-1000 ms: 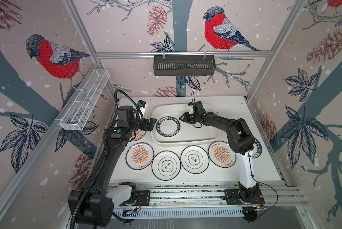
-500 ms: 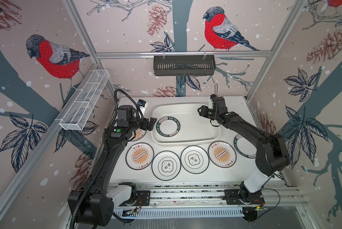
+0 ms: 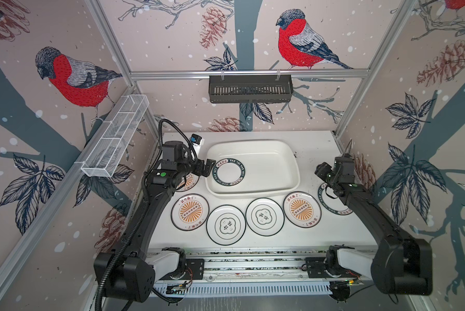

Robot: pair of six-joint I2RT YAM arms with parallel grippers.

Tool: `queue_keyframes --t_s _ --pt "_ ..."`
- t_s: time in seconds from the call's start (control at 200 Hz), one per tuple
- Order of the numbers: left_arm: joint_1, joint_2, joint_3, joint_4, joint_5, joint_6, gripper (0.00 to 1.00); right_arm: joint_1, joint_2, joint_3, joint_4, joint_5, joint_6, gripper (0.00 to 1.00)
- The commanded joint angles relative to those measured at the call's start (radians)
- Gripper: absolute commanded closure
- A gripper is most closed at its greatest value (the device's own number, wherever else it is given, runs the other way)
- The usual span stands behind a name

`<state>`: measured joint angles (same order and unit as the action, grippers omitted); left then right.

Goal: Place the plates into the plastic bin on the countertop
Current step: 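Move the right gripper back to the second green-rimmed plate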

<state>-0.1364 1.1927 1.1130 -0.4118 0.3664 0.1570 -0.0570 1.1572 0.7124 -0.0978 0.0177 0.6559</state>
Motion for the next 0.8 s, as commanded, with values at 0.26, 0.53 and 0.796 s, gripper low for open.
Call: queue_keyframes --t_s 0.26,0.53,0.796 --pt "-0.033 0.028 0.014 0.009 0.059 0.024 0.02 -0.320 -0.159 -0.143 -0.110 0.065 0.054 0.26" --pt "-0.046 0.053 0.022 0.029 0.101 0.013 0.02 -0.530 -0.150 -0.225 -0.108 -0.050 0.070 0.28" --pt "-0.050 0.057 0.018 0.027 0.110 0.012 0.02 -0.595 -0.133 -0.291 -0.083 -0.111 0.050 0.31"
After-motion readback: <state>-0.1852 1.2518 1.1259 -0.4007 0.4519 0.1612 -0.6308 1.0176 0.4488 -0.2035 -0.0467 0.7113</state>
